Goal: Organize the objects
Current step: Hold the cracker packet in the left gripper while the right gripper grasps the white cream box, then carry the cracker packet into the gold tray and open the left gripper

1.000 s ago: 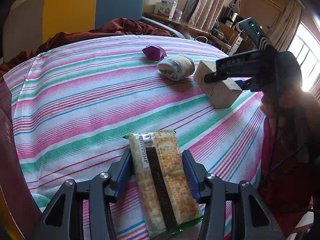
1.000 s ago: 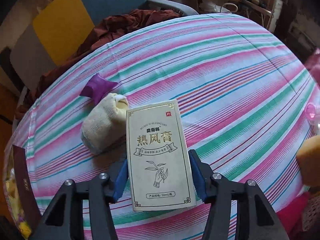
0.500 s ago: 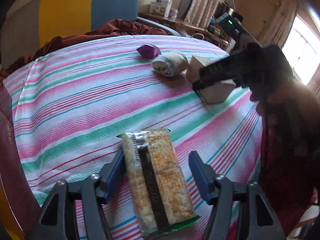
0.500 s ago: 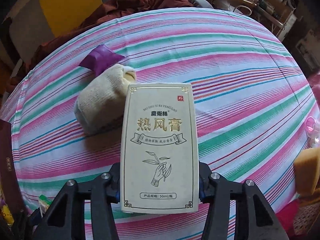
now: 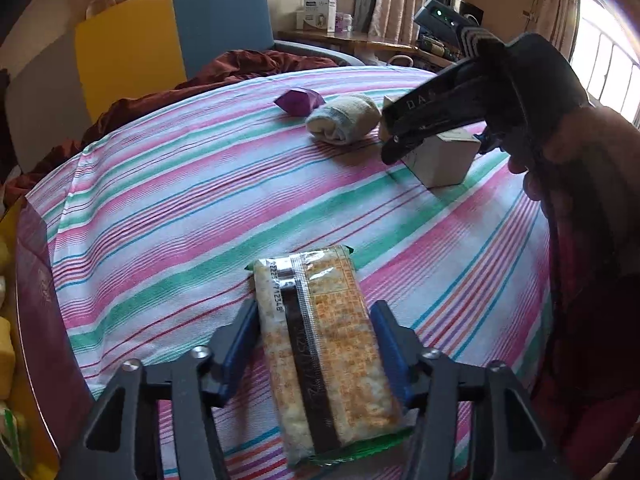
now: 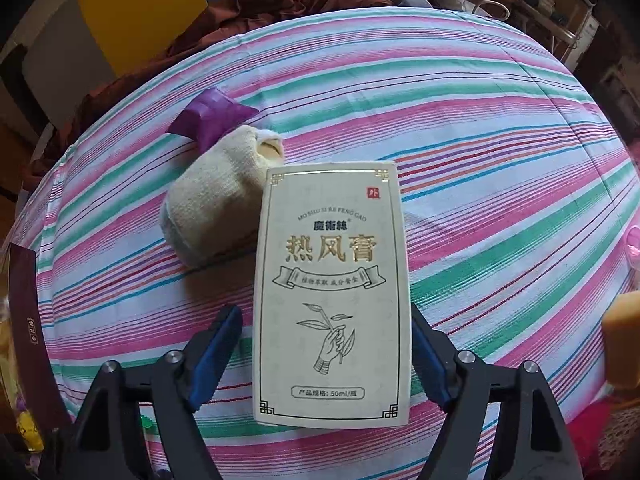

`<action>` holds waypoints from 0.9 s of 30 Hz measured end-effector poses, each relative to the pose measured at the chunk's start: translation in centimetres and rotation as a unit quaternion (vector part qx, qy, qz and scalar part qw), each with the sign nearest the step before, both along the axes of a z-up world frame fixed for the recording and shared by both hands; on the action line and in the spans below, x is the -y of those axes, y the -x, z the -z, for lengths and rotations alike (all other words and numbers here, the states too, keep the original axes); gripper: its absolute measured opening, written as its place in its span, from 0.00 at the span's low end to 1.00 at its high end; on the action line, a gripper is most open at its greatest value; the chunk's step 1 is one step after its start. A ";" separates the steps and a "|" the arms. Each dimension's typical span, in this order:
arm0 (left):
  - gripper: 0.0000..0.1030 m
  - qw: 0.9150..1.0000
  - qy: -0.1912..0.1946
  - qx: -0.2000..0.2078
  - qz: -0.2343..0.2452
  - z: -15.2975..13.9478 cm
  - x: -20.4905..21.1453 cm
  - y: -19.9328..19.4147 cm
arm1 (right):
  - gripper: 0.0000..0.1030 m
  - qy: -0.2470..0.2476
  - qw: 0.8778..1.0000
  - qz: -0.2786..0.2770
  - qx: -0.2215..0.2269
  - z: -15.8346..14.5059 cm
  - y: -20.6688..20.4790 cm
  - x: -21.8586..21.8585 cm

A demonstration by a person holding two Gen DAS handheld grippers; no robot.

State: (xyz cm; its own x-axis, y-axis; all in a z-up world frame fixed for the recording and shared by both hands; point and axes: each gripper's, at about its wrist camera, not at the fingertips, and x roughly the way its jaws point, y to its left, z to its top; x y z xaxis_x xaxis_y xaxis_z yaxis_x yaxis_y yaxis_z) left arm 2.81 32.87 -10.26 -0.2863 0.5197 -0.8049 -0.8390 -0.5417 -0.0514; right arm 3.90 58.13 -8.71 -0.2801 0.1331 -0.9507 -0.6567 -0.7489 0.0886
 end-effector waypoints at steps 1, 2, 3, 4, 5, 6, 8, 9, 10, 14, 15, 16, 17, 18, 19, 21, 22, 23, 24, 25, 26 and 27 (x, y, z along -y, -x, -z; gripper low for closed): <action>0.47 1.000 -0.004 0.001 -0.003 0.0 0.2 0.2 | 0.69 -0.013 1.000 -0.002 0.008 -0.1 0.0 0.1; 0.47 1.000 -0.007 0.004 -0.003 0.0 0.3 0.3 | 0.64 -0.028 0.999 -0.003 0.016 -0.2 -0.1 0.3; 0.47 1.000 -0.009 0.003 -0.003 0.0 0.4 0.3 | 0.56 -0.032 0.999 -0.005 0.014 -0.3 -0.2 0.3; 0.47 1.000 -0.009 0.000 -0.004 0.0 0.4 0.3 | 0.52 -0.033 0.999 -0.006 0.013 -0.4 -0.3 0.3; 0.47 1.000 -0.008 -0.004 -0.005 0.1 0.2 0.2 | 0.51 -0.035 0.999 -0.007 0.014 -0.4 -0.3 0.3; 0.47 1.000 -0.007 -0.009 -0.005 0.1 0.2 0.0 | 0.51 -0.037 0.999 -0.009 0.015 -0.4 -0.4 0.3; 0.47 1.000 -0.008 -0.011 -0.008 0.0 0.2 -0.1 | 0.52 -0.044 0.999 -0.014 0.019 -0.5 -0.5 0.5; 0.47 1.000 -0.007 -0.009 -0.012 0.0 0.3 -0.1 | 0.52 -0.044 0.999 -0.014 0.018 -0.5 -0.6 0.5; 0.47 1.000 -0.005 -0.009 -0.015 -0.1 0.4 -0.1 | 0.52 -0.043 0.999 -0.013 0.016 -0.6 -0.7 0.4; 0.47 1.000 -0.004 -0.009 -0.019 -0.4 1.1 -0.5 | 0.53 -0.047 0.999 -0.015 0.016 -0.8 -1.1 0.5; 0.47 1.000 -0.005 -0.004 -0.021 -0.5 1.2 -0.5 | 0.53 -0.048 0.999 -0.015 0.016 -0.9 -1.3 0.4; 0.47 1.000 -0.008 -0.001 -0.022 -0.7 1.4 -0.6 | 0.53 -0.048 0.999 -0.015 0.016 -0.9 -1.0 0.7; 0.47 1.000 -0.009 -0.002 -0.025 -0.9 1.5 -0.6 | 0.53 -0.049 0.999 -0.015 0.017 -1.0 -1.0 0.8; 0.47 1.000 -0.011 -0.003 -0.028 -1.2 1.7 -0.7 | 0.53 -0.050 0.998 -0.016 0.017 -1.1 -1.1 0.8; 0.47 0.999 -0.014 -0.003 -0.031 -1.5 1.9 -0.7 | 0.53 -0.052 0.998 -0.017 0.018 -1.1 -1.2 0.8; 0.47 0.999 -0.022 -0.007 -0.039 -2.4 2.4 -0.7 | 0.53 -0.055 0.998 -0.019 0.019 -1.3 -1.3 0.9; 0.47 0.999 -0.027 -0.010 -0.045 -2.9 2.7 -0.7 | 0.53 -0.056 0.998 -0.019 0.020 -1.4 -1.4 0.9; 0.47 0.998 -0.032 -0.013 -0.052 -3.6 3.1 -0.6 | 0.53 -0.057 0.998 -0.020 0.020 -1.5 -1.5 0.9; 0.47 0.997 -0.038 -0.017 -0.059 -4.2 3.5 -0.5 | 0.53 -0.058 0.998 -0.020 0.020 -1.5 -1.5 0.9; 0.47 0.997 -0.044 -0.022 -0.067 -4.8 3.9 -0.2 | 0.53 -0.059 0.998 -0.021 0.021 -1.8 -1.2 0.7; 0.47 0.996 -0.049 -0.028 -0.074 -5.4 4.3 -0.1 | 0.53 -0.060 0.998 -0.022 0.021 -2.0 -1.1 0.5; 0.47 0.995 -0.053 -0.034 -0.080 -6.0 4.7 0.1 | 0.53 -0.061 0.998 -0.022 0.022 -2.1 -1.1 0.5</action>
State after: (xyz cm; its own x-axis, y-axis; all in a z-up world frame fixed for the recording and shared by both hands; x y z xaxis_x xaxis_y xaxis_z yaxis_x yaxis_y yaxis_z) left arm 2.75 28.14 -4.31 -0.4248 0.5441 -0.7236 -0.7456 -0.6636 -0.0612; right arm 5.04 57.62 -6.63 -0.2471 0.2365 -0.9397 -0.6237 -0.7810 -0.0325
